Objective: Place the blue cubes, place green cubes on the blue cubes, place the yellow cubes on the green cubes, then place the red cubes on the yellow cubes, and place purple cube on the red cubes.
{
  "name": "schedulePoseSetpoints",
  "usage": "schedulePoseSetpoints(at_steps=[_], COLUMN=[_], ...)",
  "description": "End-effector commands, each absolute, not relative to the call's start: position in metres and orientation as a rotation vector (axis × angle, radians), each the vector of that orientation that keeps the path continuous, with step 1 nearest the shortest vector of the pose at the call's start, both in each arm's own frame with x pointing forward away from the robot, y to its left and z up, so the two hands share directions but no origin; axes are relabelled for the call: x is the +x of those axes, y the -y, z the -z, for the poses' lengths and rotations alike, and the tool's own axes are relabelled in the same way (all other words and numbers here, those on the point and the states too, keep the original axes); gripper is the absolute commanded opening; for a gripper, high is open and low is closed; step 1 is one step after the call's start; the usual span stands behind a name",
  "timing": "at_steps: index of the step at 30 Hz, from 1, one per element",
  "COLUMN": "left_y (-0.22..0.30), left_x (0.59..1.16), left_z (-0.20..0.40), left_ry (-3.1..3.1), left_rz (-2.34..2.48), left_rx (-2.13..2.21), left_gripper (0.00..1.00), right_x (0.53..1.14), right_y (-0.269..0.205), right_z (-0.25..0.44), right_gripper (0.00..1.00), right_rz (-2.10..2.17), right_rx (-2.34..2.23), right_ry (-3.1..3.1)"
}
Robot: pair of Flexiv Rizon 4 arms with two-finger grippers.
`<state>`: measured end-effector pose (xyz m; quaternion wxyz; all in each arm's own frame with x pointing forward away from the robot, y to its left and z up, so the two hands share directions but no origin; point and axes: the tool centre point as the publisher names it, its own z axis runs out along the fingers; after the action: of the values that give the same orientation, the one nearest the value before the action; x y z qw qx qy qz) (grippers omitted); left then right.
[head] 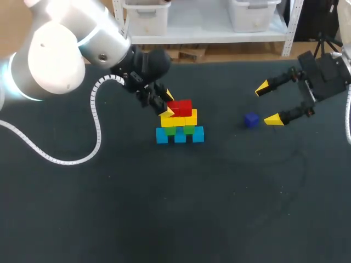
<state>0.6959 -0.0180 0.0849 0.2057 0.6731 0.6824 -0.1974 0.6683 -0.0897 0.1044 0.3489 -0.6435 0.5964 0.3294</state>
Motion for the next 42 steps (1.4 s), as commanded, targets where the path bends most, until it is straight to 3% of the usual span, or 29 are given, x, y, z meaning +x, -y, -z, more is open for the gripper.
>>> schedulePoseSetpoints(at_steps=[1,13,42], left_y=[0.019,-0.001,-0.135], left_x=[0.697,0.686,0.643], left_z=[-0.086,-0.112,-0.117], left_ry=[-1.907,-1.822,-1.825], left_rz=[0.548,0.476,0.401], left_rx=[1.880,1.894,1.838], left_gripper=[1.00,1.00,1.00], right_x=[0.669,0.669,0.669], right_y=[0.089,0.089,0.089], right_z=[-0.104,-0.104,-0.104], right_gripper=[1.00,1.00,1.00], right_rz=[-0.854,-0.854,-0.854], right_rx=[-1.668,-1.668,-1.668], right_ry=[-1.545,-1.545,-1.545])
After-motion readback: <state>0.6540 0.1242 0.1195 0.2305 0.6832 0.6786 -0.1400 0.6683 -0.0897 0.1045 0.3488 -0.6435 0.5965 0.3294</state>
